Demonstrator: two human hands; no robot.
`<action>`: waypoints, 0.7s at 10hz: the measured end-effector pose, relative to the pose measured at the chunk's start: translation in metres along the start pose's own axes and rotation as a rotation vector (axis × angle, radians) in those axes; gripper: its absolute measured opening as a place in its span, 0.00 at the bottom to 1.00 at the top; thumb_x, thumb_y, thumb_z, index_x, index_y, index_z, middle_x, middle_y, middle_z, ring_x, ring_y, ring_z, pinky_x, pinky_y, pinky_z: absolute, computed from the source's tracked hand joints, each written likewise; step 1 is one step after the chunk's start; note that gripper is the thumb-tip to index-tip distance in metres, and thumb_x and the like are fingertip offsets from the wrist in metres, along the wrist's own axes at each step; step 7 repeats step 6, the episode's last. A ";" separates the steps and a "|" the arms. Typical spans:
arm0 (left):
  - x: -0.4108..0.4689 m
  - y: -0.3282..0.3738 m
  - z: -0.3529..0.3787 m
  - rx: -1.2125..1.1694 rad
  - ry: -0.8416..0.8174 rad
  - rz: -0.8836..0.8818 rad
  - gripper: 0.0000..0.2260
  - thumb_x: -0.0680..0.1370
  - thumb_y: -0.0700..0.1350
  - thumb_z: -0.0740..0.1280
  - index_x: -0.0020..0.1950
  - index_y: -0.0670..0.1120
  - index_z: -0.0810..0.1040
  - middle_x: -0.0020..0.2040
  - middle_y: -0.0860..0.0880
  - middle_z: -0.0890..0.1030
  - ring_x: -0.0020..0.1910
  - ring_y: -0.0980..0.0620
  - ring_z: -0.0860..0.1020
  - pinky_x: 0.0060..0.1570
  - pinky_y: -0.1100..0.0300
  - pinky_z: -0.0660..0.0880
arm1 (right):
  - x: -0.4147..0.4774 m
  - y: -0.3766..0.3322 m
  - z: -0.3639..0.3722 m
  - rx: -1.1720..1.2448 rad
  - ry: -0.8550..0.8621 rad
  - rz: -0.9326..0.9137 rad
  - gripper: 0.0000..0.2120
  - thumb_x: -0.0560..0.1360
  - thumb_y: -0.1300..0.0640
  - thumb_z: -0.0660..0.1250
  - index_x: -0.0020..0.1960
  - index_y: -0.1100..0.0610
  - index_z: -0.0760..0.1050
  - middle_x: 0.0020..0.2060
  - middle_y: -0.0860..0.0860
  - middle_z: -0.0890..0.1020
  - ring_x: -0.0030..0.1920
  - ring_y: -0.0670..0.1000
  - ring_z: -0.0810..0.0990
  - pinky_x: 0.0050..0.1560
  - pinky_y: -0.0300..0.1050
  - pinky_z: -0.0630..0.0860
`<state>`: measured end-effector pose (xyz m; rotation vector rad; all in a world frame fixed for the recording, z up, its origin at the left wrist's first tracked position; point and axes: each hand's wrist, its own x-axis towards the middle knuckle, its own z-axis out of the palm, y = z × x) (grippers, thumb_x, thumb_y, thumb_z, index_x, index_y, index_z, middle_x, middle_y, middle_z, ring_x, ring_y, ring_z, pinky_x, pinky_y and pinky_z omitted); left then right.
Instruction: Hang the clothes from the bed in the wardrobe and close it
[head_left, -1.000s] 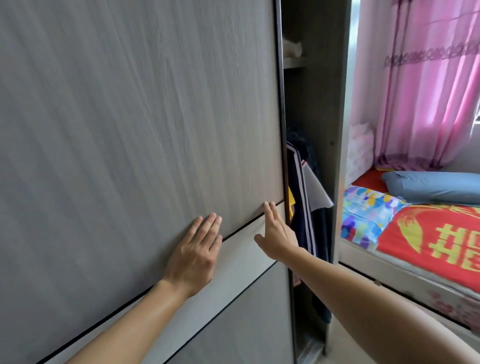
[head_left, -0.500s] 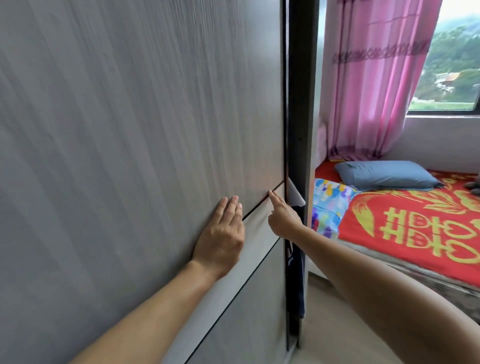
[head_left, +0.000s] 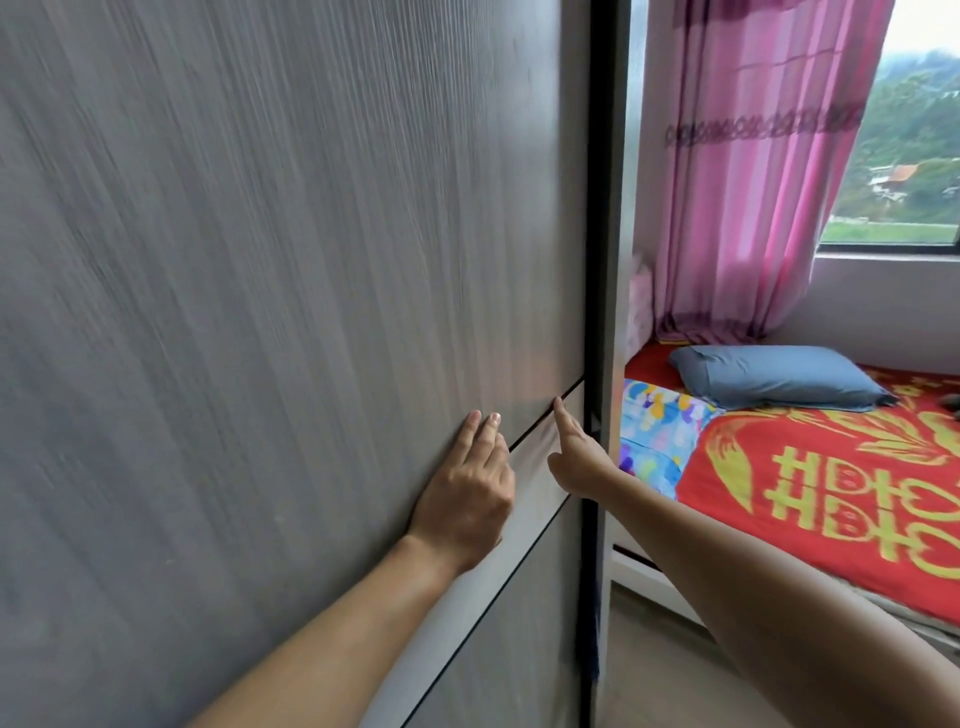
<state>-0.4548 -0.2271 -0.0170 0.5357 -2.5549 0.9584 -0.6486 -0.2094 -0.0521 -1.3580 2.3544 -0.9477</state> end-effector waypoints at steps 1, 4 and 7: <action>0.011 0.003 0.005 0.000 -0.017 -0.005 0.15 0.66 0.41 0.65 0.48 0.36 0.81 0.57 0.34 0.79 0.66 0.35 0.72 0.70 0.42 0.57 | 0.013 0.008 -0.008 0.005 -0.034 -0.003 0.42 0.75 0.67 0.57 0.79 0.47 0.36 0.79 0.50 0.47 0.75 0.56 0.62 0.66 0.47 0.69; 0.014 0.006 0.010 0.016 -0.032 -0.011 0.15 0.67 0.42 0.63 0.50 0.37 0.81 0.57 0.37 0.79 0.65 0.37 0.72 0.70 0.43 0.58 | 0.034 0.024 -0.032 -0.026 -0.141 -0.024 0.42 0.75 0.61 0.63 0.79 0.48 0.40 0.78 0.52 0.56 0.73 0.56 0.65 0.66 0.44 0.68; 0.023 0.002 -0.006 -0.030 0.018 -0.003 0.12 0.69 0.43 0.59 0.43 0.42 0.80 0.51 0.40 0.80 0.57 0.41 0.77 0.63 0.47 0.66 | 0.031 -0.008 -0.087 -0.067 0.168 -0.183 0.23 0.72 0.55 0.65 0.67 0.49 0.74 0.60 0.51 0.81 0.59 0.54 0.78 0.58 0.46 0.75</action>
